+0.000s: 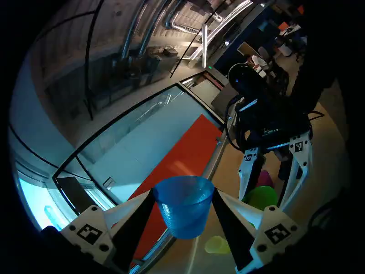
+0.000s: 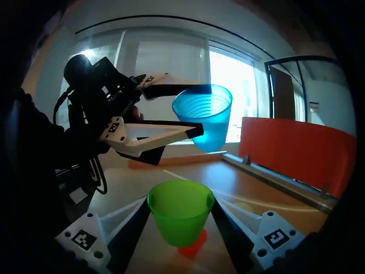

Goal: Pour water

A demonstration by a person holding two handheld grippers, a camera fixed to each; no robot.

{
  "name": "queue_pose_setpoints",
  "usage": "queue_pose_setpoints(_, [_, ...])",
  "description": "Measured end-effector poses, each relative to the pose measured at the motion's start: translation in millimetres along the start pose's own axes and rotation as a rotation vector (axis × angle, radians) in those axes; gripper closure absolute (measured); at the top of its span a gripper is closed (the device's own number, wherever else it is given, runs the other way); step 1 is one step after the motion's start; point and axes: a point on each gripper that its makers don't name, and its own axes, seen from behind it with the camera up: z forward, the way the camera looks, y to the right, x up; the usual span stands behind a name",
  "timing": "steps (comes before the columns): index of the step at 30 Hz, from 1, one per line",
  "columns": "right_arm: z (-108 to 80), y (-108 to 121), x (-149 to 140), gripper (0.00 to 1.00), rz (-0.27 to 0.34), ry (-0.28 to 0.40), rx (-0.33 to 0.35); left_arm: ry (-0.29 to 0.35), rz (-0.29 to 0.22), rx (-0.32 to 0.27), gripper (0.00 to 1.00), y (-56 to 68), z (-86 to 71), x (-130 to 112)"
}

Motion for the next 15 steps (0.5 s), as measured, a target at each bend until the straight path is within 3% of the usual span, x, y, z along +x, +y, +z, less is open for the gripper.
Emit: queue_pose_setpoints(15, [0.1,-0.8,0.7,0.08,-0.004,-0.003,0.000,0.015,0.056,0.005,0.12,-1.6,0.7,2.9])
